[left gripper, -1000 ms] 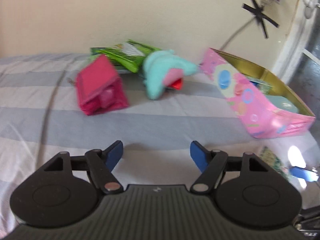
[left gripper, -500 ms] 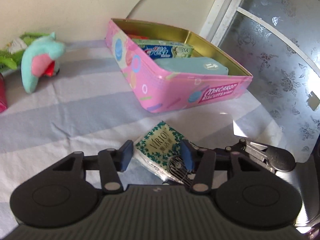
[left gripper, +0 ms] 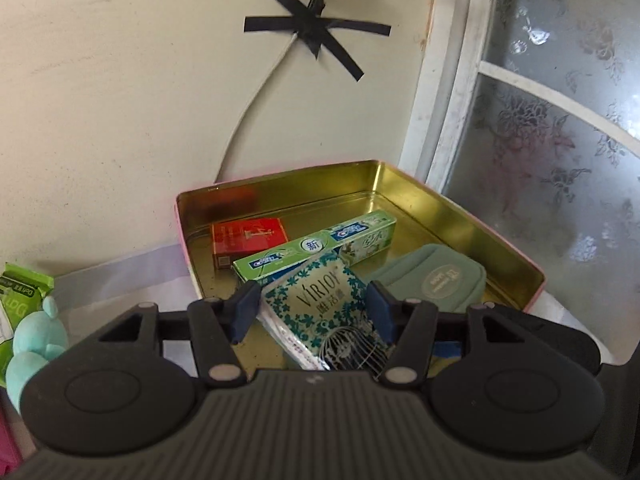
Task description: Organize objects
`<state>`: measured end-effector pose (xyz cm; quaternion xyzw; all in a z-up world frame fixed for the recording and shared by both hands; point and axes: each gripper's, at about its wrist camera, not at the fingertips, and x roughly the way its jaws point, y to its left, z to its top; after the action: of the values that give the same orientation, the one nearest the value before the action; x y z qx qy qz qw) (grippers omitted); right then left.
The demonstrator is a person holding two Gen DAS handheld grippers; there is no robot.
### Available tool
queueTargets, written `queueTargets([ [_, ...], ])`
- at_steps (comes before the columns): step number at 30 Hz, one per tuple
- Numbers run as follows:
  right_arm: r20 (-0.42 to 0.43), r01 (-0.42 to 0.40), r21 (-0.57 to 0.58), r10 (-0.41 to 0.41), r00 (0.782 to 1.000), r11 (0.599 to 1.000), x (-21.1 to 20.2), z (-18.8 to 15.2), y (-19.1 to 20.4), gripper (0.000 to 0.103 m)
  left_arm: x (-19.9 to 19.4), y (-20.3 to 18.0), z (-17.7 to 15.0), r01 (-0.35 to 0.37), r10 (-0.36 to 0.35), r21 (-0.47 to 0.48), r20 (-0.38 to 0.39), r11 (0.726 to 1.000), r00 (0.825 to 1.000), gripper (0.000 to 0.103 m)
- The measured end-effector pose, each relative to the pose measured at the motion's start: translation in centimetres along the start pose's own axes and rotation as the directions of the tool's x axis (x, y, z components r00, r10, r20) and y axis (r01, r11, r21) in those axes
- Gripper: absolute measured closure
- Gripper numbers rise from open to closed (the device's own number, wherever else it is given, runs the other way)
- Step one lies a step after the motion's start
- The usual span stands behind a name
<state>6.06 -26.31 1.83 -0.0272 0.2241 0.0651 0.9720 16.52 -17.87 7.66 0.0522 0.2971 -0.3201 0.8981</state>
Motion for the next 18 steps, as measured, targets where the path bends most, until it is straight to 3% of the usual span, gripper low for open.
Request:
queueTargets([
  [3, -0.039, 0.002, 0.023, -0.001, 0.999, 1.0, 2.4, -0.6, -0.9, 0.041, 1.6, 0.6, 0.1, -0.012, 0.011, -0.024, -0.029, 1.0, 1.0, 0.041],
  [6, -0.032, 0.0, 0.06, 0.002, 0.999, 0.998, 2.3, -1.2, -1.6, 0.038, 1.1, 0.9, -0.3, -0.015, 0.014, -0.044, -0.022, 0.999, 1.0, 0.041],
  [12, 0.067, -0.002, 0.125, -0.006, 0.998, 0.992, -2.5, -2.2, -2.6, 0.033, -4.2, 1.3, -1.7, -0.004, 0.009, -0.087, 0.062, 0.996, 0.998, 0.042],
  [18, 0.125, -0.053, 0.217, 0.026, 0.992, 0.975, -7.9, -5.2, -1.6, 0.033, -9.0, 1.5, -7.1, -0.056, 0.062, -0.064, 0.079, 0.996, 0.995, 0.041],
])
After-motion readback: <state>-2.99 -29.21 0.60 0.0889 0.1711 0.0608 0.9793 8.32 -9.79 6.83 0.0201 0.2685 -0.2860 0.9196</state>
